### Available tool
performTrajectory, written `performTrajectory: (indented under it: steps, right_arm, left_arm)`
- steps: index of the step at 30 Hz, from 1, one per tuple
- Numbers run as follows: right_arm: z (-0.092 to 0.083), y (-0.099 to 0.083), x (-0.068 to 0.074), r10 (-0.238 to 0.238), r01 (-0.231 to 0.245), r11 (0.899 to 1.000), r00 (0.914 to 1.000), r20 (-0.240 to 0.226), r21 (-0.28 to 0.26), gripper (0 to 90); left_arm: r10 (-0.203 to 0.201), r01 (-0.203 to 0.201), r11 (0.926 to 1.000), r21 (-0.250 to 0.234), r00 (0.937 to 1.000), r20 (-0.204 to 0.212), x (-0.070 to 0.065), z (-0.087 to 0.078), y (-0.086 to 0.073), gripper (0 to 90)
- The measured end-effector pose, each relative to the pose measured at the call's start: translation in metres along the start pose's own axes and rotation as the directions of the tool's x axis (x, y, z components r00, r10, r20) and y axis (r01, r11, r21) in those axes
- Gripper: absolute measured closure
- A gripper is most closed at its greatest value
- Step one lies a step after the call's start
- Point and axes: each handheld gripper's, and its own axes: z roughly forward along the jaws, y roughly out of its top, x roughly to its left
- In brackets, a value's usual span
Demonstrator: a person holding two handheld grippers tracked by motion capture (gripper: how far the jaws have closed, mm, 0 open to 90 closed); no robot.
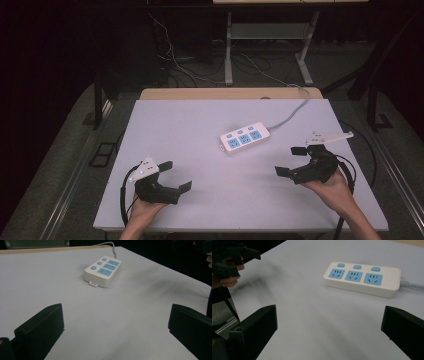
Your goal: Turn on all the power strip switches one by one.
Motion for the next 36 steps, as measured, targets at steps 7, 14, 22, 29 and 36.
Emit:
performTrajectory:
  steps: [7,14,22,29,36]
  right_arm:
    - [0.006,0.016,-0.003,-0.01,0.01,1.0,1.0,-0.003,-0.001,0.4]
    - [0.014,0.027,-0.007,-0.02,0.02,1.0,0.9998,-0.009,0.008,0.4]
    - [0.025,0.036,-0.009,-0.03,0.031,0.999,0.9994,-0.016,0.04,0.4]
    - [0.032,0.045,-0.008,-0.044,0.045,0.998,0.9988,-0.021,0.051,0.4]
    - [0.041,0.059,-0.01,-0.056,0.058,0.996,0.998,-0.028,0.063,0.5]
  left_arm:
    - [-0.002,0.002,1.0,0.001,1.0,0.002,0.0,0.0,0.0,0.0]
    - [-0.006,0.006,1.0,0.001,1.0,0.004,0.0,0.0,0.0,0.0]
    - [0.007,-0.007,0.9997,0.023,0.9999,0.014,0.002,0.001,0.001,0.0]
    - [0.008,-0.01,0.9991,0.041,0.9995,0.031,0.001,0.002,0.004,0.0]
    - [-0.006,0.005,0.9997,0.024,0.9995,0.031,0.003,-0.001,0.006,0.0]
